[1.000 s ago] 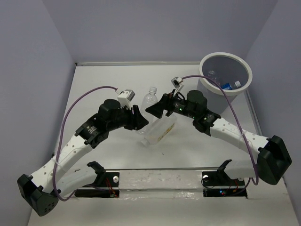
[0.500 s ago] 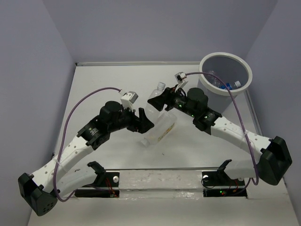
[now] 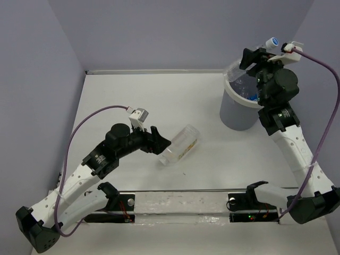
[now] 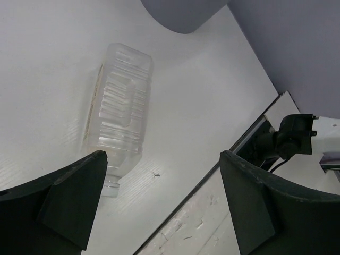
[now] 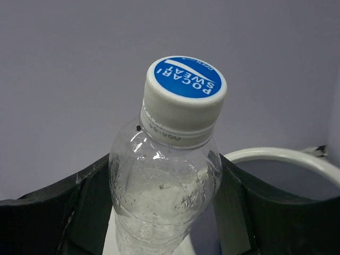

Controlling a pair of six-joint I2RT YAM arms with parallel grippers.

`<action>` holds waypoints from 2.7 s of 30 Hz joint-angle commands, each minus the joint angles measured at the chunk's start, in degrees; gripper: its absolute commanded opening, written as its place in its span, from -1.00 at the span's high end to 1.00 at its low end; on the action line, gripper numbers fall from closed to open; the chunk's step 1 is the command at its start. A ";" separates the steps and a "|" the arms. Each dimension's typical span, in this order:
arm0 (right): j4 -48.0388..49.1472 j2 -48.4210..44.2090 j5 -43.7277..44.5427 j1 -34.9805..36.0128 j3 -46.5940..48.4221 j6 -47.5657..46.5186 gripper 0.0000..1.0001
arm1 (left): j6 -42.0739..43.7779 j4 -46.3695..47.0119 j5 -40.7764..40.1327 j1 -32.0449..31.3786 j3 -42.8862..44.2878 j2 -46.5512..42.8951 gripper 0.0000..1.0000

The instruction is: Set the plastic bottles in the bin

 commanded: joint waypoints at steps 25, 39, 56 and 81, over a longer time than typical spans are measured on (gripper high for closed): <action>-10.16 6.81 12.16 -16.61 -0.94 -8.56 -0.99 | -6.10 12.08 -11.90 -6.73 -8.16 9.19 -0.98; -13.95 4.87 1.71 -16.61 -2.07 -3.38 -0.04 | -2.24 8.57 -22.17 -15.52 3.26 22.30 -0.98; -14.13 9.17 -8.68 -16.61 9.43 -0.47 0.95 | -1.09 2.41 -26.39 -15.70 5.37 21.86 -0.98; -4.28 7.68 -4.29 -19.51 -5.51 3.76 -0.98 | 0.49 -0.40 -28.50 -15.61 6.69 23.09 -0.98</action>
